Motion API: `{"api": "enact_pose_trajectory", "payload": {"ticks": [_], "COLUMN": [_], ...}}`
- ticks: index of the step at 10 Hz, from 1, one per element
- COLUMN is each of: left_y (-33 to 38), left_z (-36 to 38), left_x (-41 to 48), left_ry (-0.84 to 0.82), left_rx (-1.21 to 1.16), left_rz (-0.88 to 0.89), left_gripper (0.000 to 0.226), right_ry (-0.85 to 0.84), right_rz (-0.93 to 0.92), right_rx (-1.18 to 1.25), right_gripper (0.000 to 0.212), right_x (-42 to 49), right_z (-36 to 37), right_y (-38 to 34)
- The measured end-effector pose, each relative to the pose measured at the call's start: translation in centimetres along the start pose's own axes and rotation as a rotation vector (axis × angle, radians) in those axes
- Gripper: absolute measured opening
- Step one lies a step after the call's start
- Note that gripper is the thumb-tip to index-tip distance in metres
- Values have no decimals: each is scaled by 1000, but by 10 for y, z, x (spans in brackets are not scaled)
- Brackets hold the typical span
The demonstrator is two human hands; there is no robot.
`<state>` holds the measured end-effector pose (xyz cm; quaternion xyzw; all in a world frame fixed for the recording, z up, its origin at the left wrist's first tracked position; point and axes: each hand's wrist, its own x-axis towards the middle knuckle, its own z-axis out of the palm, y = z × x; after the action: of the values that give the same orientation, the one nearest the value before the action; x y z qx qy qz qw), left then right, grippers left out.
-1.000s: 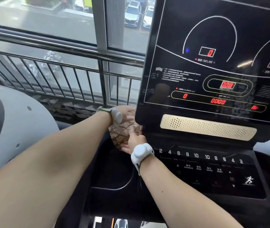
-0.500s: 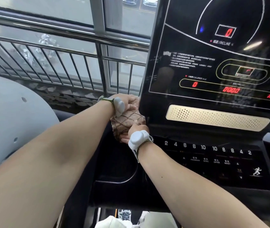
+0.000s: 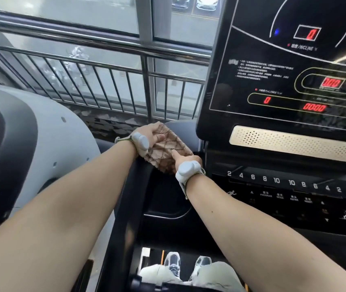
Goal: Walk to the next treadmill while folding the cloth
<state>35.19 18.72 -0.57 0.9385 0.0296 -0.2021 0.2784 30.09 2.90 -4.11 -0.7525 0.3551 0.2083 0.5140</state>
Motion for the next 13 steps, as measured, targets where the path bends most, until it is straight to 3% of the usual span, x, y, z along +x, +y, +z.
{"api": "enact_pose_trajectory", "payload": {"ticks": [1, 2, 3, 4, 5, 6, 7, 8, 9, 12, 13], "left_y": [-14, -24, -33, -38, -44, -46, -49, -54, -54, -52, -52], "left_z": [4, 12, 21, 27, 34, 42, 49, 55, 61, 73, 83], "left_x": [-19, -40, -61, -77, -96, -114, -129, -146, -161, -196, -215], "left_ry": [-9, 39, 97, 80, 58, 87, 95, 104, 97, 84, 108], "left_rx": [-22, -105, -197, -223, -176, -155, -173, -182, -192, -188, -252], "left_rz": [-115, -143, -168, -191, -232, -242, -254, -253, -256, -330, -337], "left_gripper": [66, 55, 51, 53, 61, 57, 53, 49, 45, 43, 42], "right_ry": [-11, -21, -156, -282, -387, -314, -239, -287, -339, -351, -387], "right_rz": [-27, 4, -29, -83, -138, -125, -158, -251, -264, -292, -325], "right_rx": [99, 128, 191, 228, 51, -49, -148, -112, -93, -309, -273], "right_gripper": [45, 52, 61, 56, 23, 20, 44, 40, 20, 27, 19], "right_x": [-15, -17, 3, 13, -42, -59, -82, -90, -91, -111, -126], "right_z": [-3, 9, 32, 44, 27, 29, 22, 14, 13, 5, -2], "right_y": [4, 8, 33, 54, 37, 37, 39, 52, 65, 80, 88]}}
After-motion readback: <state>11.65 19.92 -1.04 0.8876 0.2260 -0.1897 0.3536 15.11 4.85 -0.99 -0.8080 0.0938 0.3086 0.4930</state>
